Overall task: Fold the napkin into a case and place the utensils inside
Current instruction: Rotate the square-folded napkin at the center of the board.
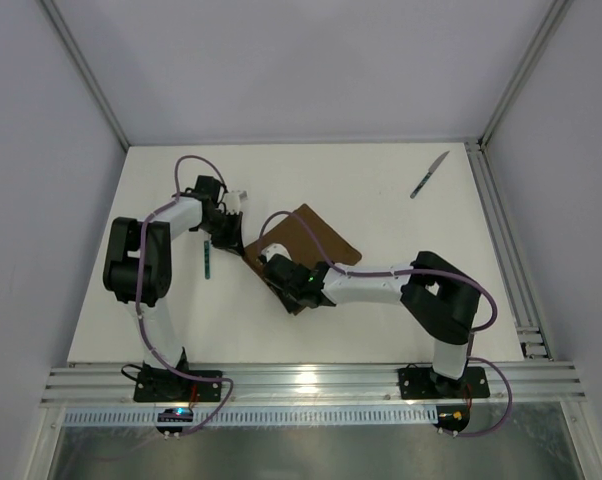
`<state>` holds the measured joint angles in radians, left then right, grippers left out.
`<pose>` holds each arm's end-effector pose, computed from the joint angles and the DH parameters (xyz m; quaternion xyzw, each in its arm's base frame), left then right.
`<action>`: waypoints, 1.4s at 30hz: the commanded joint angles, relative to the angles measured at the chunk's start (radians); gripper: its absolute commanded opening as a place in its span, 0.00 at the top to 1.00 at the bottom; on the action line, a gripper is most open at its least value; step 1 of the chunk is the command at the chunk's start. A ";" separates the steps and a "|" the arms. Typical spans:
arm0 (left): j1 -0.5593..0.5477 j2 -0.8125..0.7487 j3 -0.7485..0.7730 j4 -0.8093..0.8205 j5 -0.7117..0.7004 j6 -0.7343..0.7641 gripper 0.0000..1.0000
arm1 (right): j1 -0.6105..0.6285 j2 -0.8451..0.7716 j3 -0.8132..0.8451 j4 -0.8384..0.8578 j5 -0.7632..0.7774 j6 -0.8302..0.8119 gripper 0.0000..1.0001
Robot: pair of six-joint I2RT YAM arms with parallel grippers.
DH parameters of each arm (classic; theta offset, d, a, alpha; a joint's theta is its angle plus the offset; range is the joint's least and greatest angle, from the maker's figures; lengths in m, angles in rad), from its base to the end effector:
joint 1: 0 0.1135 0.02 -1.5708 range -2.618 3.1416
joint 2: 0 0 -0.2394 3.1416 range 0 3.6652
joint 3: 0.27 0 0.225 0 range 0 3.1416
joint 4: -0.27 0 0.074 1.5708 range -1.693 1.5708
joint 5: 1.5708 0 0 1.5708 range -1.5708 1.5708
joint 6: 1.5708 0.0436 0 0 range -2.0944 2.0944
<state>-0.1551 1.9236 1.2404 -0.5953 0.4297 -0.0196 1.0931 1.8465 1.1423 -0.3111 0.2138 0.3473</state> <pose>0.3346 -0.0707 0.1390 0.0964 0.9623 -0.2225 0.1233 0.1695 0.3073 0.1501 -0.3211 0.9011 0.1027 0.2726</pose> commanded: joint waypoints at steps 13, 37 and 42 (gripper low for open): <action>-0.004 0.008 -0.009 0.037 -0.055 0.050 0.99 | 0.021 -0.021 -0.010 0.027 -0.025 0.044 0.84; -0.090 -0.020 0.185 -0.180 -0.200 0.067 0.22 | -0.673 -0.213 -0.111 -0.082 -0.386 -0.056 0.34; -0.101 0.014 0.153 -0.158 -0.230 0.058 0.31 | -0.677 -0.147 -0.156 -0.045 -0.386 -0.057 0.38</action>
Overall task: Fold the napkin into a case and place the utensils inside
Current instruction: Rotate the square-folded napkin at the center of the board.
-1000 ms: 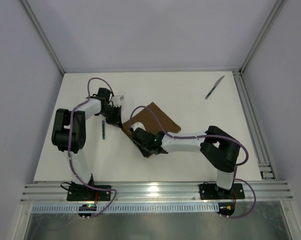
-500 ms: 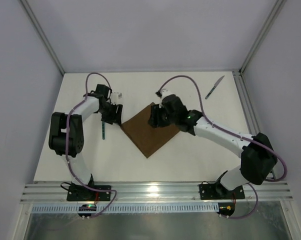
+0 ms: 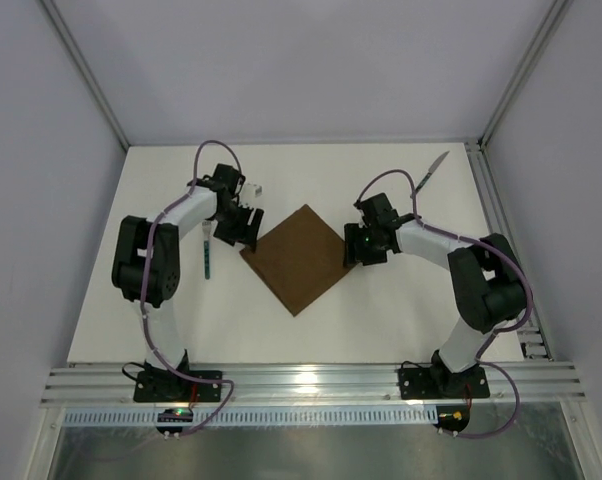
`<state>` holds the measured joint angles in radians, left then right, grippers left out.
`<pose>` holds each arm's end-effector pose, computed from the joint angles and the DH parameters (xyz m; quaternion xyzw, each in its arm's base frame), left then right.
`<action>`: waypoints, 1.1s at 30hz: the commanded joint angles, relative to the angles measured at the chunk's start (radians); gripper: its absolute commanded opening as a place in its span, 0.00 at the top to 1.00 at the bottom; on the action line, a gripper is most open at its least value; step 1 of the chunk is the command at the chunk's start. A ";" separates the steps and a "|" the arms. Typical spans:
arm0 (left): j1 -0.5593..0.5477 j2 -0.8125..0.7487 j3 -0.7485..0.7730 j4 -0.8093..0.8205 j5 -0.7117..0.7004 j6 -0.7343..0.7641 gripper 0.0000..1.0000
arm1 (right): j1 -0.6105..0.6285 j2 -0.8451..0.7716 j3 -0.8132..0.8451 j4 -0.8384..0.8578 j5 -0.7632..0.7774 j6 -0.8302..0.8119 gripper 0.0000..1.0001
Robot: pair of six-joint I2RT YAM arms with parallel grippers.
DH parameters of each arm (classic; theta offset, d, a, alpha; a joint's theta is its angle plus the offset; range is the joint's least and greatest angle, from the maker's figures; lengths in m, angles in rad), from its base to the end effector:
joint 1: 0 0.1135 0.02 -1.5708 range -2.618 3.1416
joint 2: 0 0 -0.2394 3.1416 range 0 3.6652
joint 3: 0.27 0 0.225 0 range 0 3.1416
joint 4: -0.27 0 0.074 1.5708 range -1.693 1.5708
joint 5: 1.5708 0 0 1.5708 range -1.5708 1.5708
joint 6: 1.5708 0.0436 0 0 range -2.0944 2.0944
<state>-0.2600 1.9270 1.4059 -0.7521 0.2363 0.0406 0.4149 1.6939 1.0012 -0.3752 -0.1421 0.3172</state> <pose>0.3410 -0.1013 0.1707 0.1643 0.9684 -0.1320 0.1336 0.2822 0.1310 0.1561 -0.0648 0.9641 0.1530 0.2071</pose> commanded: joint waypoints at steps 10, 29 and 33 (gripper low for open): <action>0.002 0.047 -0.084 0.105 -0.075 -0.002 0.80 | 0.005 -0.068 -0.228 0.178 -0.148 0.091 0.84; -0.133 0.115 0.100 0.077 0.122 0.377 1.00 | -0.083 -0.197 0.063 -0.019 -0.165 -0.127 0.65; -0.177 0.188 0.215 0.034 0.132 0.389 1.00 | -0.123 -0.015 0.195 0.006 -0.185 -0.147 0.73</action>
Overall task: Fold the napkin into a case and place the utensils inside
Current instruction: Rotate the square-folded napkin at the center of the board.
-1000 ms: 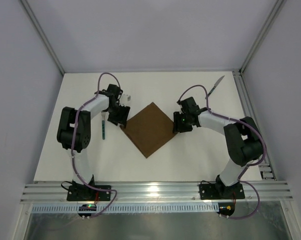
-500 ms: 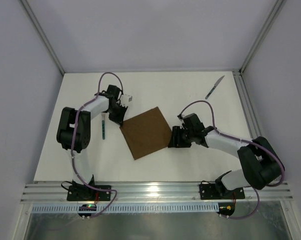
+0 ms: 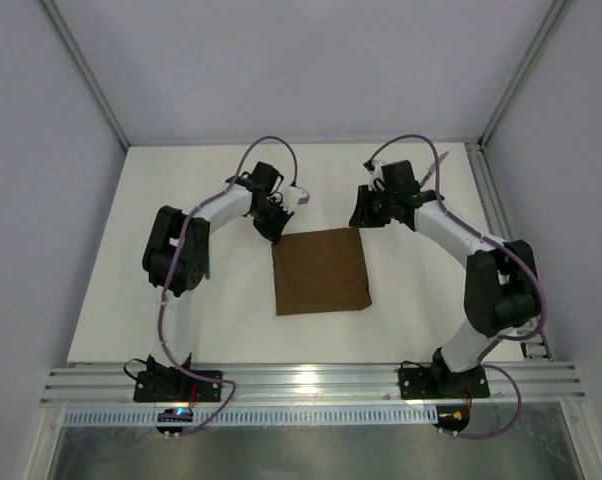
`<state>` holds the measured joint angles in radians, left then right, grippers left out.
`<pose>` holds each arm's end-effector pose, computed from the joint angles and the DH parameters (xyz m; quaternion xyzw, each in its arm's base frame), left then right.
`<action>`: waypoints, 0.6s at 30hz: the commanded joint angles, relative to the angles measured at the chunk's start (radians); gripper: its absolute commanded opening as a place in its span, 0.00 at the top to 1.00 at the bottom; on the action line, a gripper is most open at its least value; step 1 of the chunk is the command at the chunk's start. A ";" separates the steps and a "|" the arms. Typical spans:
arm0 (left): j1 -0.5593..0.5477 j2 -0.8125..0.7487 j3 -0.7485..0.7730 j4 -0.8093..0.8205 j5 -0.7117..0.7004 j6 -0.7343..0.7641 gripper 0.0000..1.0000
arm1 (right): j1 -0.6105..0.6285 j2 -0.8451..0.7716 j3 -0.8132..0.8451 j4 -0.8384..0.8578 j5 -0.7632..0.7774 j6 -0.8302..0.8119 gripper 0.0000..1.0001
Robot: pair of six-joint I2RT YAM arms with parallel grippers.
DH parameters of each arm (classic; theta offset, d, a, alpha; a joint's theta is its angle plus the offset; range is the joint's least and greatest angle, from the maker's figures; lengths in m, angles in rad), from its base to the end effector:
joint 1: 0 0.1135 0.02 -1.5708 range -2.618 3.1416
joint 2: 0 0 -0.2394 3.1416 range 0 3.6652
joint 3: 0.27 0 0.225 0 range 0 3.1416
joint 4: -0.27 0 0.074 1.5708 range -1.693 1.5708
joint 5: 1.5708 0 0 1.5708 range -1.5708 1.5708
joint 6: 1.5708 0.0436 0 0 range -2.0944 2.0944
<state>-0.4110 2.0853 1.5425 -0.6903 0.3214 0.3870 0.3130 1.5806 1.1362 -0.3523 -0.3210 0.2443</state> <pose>0.3545 -0.1695 0.1524 0.4028 0.8862 -0.1597 0.1640 0.3046 0.1130 0.2313 -0.0917 0.9115 0.2448 0.3175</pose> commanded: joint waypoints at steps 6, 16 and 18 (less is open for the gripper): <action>-0.041 0.105 0.180 -0.078 0.045 0.047 0.94 | -0.028 0.265 0.157 -0.036 0.077 -0.109 0.73; -0.041 0.104 0.215 -0.071 -0.047 -0.039 0.59 | -0.040 0.331 0.152 -0.050 0.109 -0.149 0.60; -0.041 0.093 0.217 -0.072 -0.074 -0.057 0.58 | -0.038 0.334 0.165 -0.062 0.126 -0.152 0.60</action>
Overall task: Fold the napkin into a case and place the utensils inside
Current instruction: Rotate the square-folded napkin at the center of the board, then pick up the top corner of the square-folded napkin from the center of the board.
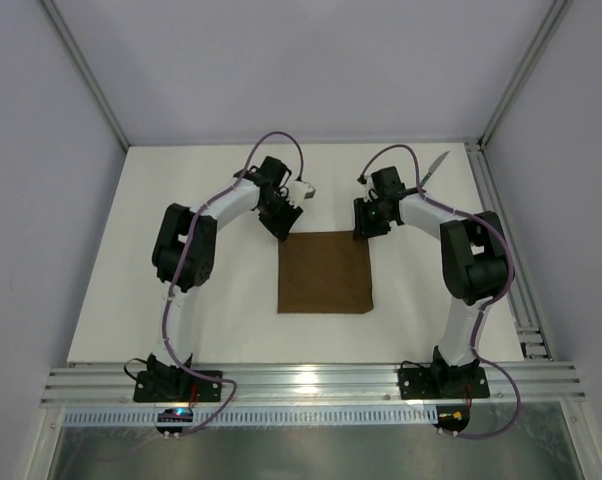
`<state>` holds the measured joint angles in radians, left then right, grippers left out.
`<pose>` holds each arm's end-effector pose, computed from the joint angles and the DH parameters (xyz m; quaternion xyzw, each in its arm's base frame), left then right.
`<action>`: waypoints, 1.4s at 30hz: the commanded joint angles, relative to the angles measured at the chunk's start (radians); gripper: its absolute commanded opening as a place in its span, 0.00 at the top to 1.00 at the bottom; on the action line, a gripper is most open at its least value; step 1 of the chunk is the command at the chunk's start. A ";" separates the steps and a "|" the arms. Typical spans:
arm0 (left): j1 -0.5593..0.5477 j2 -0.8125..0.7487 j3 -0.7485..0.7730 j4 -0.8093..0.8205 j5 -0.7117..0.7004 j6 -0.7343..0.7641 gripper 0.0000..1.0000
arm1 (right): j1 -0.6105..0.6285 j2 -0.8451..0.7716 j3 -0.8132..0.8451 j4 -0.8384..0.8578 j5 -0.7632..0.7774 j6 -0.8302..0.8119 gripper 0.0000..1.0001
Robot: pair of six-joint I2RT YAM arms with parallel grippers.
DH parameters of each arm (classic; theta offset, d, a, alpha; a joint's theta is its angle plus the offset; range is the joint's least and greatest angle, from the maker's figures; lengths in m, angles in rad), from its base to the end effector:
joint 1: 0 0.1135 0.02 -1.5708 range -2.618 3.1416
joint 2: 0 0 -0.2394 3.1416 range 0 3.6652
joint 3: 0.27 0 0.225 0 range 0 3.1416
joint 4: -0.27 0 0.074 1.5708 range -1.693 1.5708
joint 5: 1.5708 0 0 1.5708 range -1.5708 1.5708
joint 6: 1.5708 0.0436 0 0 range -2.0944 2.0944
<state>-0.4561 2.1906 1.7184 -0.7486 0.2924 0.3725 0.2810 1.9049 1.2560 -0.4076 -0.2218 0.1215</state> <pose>0.3708 -0.1959 0.1545 0.4154 0.8816 -0.1505 0.1661 0.3479 0.1104 0.1550 -0.1046 0.9559 0.1554 0.2263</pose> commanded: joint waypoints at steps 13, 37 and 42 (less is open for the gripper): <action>0.004 -0.005 -0.008 0.011 -0.032 -0.066 0.73 | -0.006 0.037 0.029 0.029 -0.050 -0.045 0.61; 0.004 0.000 -0.006 0.012 -0.007 -0.078 0.77 | -0.002 0.016 0.034 0.056 -0.094 -0.039 0.72; 0.004 -0.003 -0.008 0.006 -0.009 -0.078 0.77 | -0.002 0.022 0.036 0.055 -0.083 -0.037 0.90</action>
<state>-0.4561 2.1906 1.7161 -0.7532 0.2657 0.3103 0.2741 1.9308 1.2644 -0.3733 -0.3019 0.0795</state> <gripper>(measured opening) 0.234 0.148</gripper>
